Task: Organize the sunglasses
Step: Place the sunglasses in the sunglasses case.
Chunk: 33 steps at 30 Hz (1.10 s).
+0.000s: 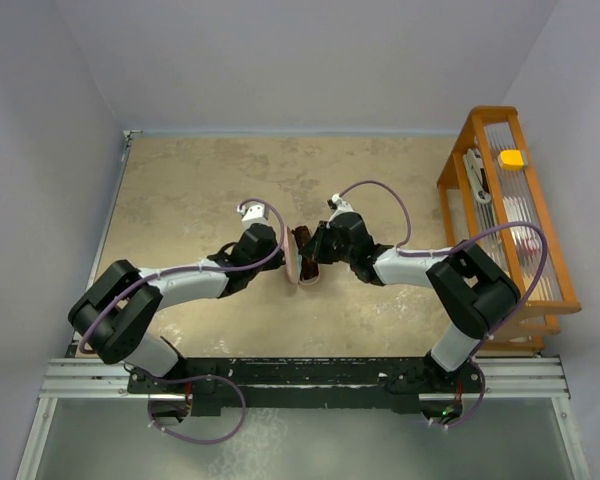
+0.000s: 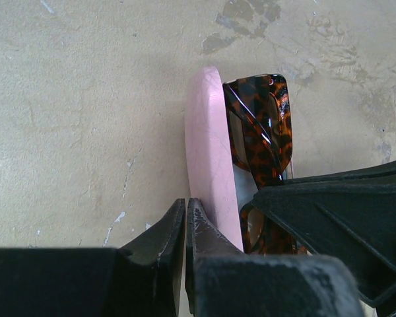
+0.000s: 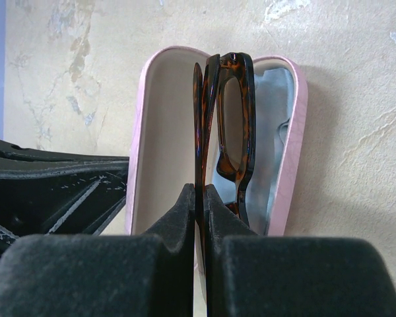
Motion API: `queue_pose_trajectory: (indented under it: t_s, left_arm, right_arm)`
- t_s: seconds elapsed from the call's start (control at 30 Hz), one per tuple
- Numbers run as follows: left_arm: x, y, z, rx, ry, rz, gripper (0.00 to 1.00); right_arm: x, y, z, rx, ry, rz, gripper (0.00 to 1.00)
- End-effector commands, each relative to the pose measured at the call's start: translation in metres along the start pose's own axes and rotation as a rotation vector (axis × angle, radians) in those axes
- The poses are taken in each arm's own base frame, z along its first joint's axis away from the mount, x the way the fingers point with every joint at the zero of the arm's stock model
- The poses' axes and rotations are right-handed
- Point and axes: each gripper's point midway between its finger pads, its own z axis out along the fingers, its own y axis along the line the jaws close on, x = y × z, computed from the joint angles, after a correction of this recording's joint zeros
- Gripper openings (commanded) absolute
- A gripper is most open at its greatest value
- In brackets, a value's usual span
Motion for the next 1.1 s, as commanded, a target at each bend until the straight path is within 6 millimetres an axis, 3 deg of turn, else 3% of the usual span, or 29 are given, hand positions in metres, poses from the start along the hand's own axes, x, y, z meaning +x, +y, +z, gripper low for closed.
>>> queue_pose_trajectory:
  t_s: [0.0,0.6,1.07]
  left_arm:
    - [-0.025,-0.022,-0.009,0.052,-0.063,-0.012,0.00]
    - [-0.026,-0.021,-0.010,0.038,-0.063,0.000,0.00]
    - [-0.026,-0.024,-0.010,0.043,-0.060,0.004,0.00]
  right_arm:
    - [-0.006,0.009,0.002,-0.045,-0.043,-0.003,0.00]
    - [0.005,-0.008,0.007,-0.018,-0.057,0.021,0.00]
    - [0.004,-0.008,0.011,-0.020,-0.065,0.055,0.00]
